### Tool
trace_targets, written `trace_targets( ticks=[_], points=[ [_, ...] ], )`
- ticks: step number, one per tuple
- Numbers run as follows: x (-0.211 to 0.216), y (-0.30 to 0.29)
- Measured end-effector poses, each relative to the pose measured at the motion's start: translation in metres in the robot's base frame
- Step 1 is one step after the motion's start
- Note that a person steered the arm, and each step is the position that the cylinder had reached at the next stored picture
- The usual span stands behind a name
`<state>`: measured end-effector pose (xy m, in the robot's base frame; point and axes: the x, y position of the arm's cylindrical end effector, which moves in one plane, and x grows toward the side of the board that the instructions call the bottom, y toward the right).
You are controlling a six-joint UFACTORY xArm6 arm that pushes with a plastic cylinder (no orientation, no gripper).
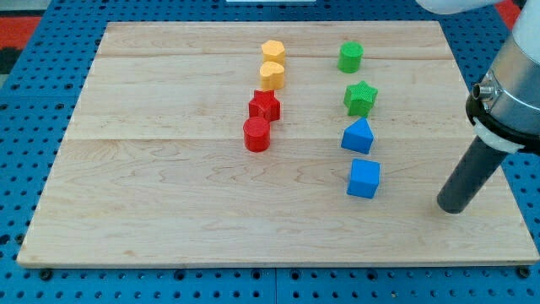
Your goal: Push the blue triangle into the red star
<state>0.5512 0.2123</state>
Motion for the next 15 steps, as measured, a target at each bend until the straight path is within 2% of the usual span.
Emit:
trace_targets(
  ticks=[2, 4, 7, 11, 12, 14, 15],
  points=[
    [-0.012, 0.004],
    [-0.061, 0.015],
    [-0.095, 0.026],
    [-0.099, 0.026],
    [-0.09, 0.019],
    [-0.088, -0.072],
    [-0.088, -0.087]
  ],
)
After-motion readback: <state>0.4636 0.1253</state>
